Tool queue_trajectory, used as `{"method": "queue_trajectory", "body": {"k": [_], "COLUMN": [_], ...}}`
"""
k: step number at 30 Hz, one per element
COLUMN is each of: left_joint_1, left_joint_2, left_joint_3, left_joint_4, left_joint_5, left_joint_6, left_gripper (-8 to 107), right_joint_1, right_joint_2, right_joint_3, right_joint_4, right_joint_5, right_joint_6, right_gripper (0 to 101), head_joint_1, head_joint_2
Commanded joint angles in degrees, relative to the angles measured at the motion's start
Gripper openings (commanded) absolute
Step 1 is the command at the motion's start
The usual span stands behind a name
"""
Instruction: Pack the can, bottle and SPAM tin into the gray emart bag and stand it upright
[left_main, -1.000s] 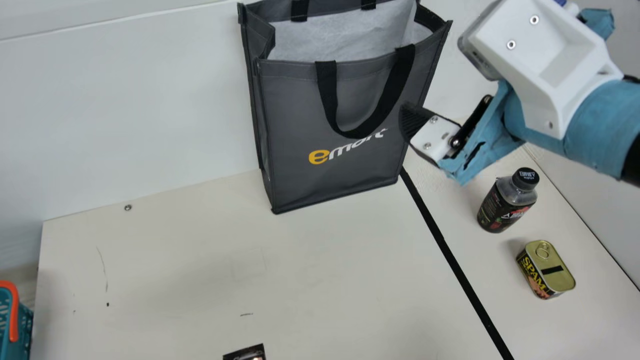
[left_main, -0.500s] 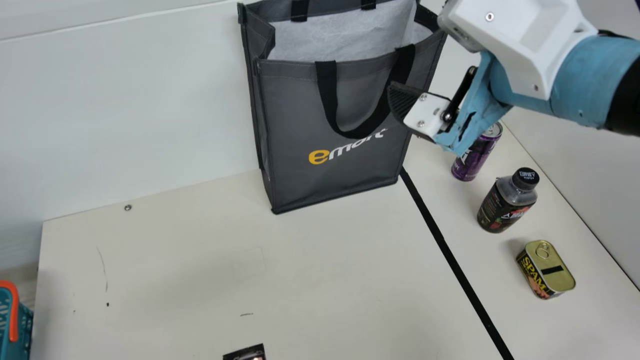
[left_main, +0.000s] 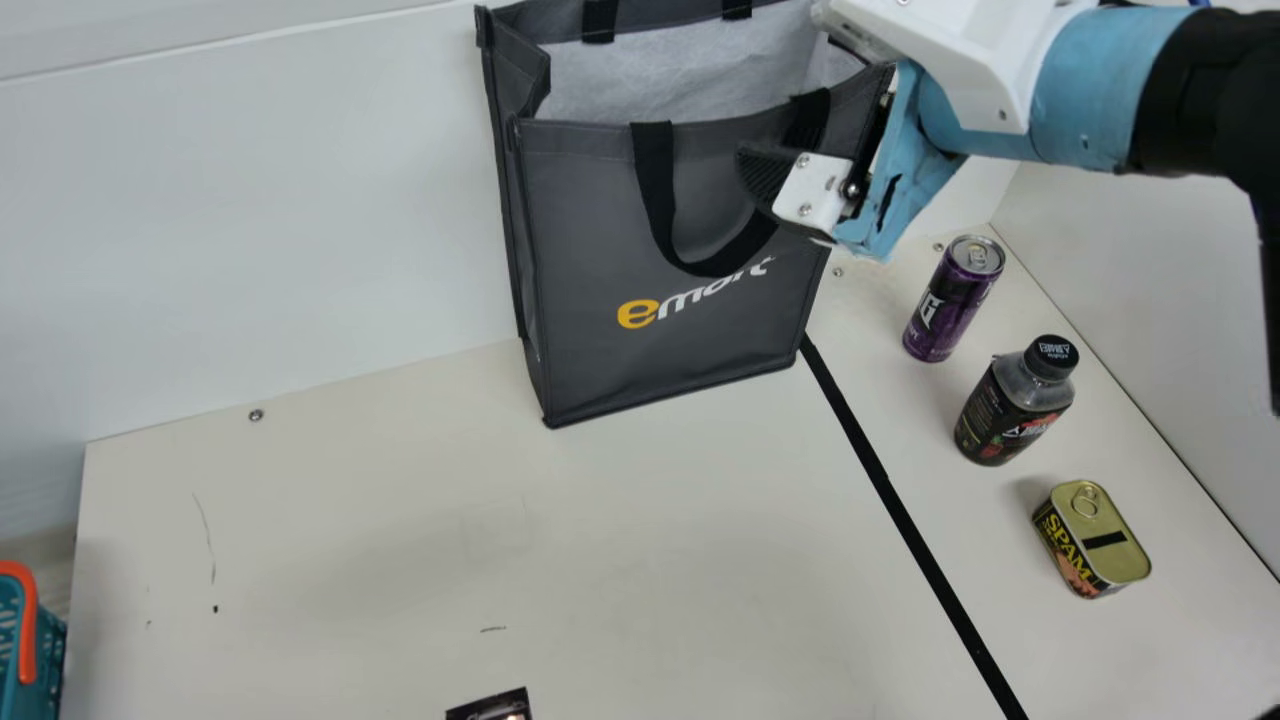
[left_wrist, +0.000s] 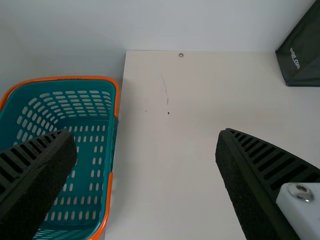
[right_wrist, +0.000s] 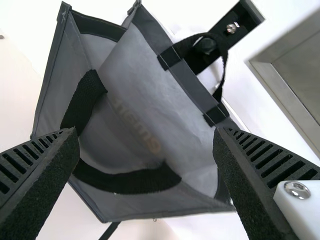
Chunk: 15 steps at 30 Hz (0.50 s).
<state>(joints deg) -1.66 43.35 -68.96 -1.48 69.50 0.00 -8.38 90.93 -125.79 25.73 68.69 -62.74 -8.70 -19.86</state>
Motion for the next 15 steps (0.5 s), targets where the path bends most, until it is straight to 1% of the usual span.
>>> {"method": "queue_trajectory", "body": {"k": [1, 3, 6, 15], "left_joint_1": [0.0, 0.0, 0.0, 0.0], "left_joint_2": [0.0, 0.0, 0.0, 0.0], "left_joint_3": [0.0, 0.0, 0.0, 0.0], "left_joint_4": [0.0, 0.0, 0.0, 0.0], "left_joint_5": [0.0, 0.0, 0.0, 0.0], "left_joint_6": [0.0, 0.0, 0.0, 0.0], "left_gripper": [90, 90, 90, 90], "right_joint_1": [0.1, 0.2, 0.8, 2.1], "right_joint_2": [1.7, 3.2, 4.9, 9.0], "right_joint_3": [-1.7, -3.2, -3.9, -3.7], "right_joint_4": [0.4, 0.8, 1.2, 2.4], "right_joint_5": [0.5, 1.2, 1.2, 1.2], "right_joint_6": [-0.5, -1.0, -1.9, -5.3], "right_gripper": [95, 95, 95, 95], "head_joint_1": [-1.3, -1.3, -1.3, -1.3], "head_joint_2": [-0.1, -0.1, -0.1, -0.1]}}
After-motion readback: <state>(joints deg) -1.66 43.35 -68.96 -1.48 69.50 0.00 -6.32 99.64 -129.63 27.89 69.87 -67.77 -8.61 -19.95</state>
